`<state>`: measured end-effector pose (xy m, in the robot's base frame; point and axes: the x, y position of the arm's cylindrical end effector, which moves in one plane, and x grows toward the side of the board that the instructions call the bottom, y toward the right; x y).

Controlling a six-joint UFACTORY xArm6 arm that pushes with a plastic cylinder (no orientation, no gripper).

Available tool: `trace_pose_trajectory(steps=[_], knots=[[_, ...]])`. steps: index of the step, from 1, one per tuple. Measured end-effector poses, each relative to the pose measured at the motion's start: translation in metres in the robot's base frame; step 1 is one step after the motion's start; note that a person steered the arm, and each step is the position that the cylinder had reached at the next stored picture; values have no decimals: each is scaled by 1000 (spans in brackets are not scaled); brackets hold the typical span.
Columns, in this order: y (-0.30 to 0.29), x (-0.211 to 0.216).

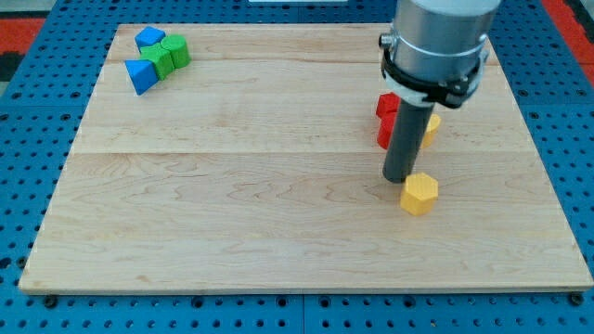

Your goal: Place the yellow hexagon diagonally to the red circle

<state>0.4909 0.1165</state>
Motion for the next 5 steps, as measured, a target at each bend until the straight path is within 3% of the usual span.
trace_pose_trajectory(steps=[2, 3, 4, 5], knots=[[73, -1], [65, 37], [-22, 48], [0, 7]])
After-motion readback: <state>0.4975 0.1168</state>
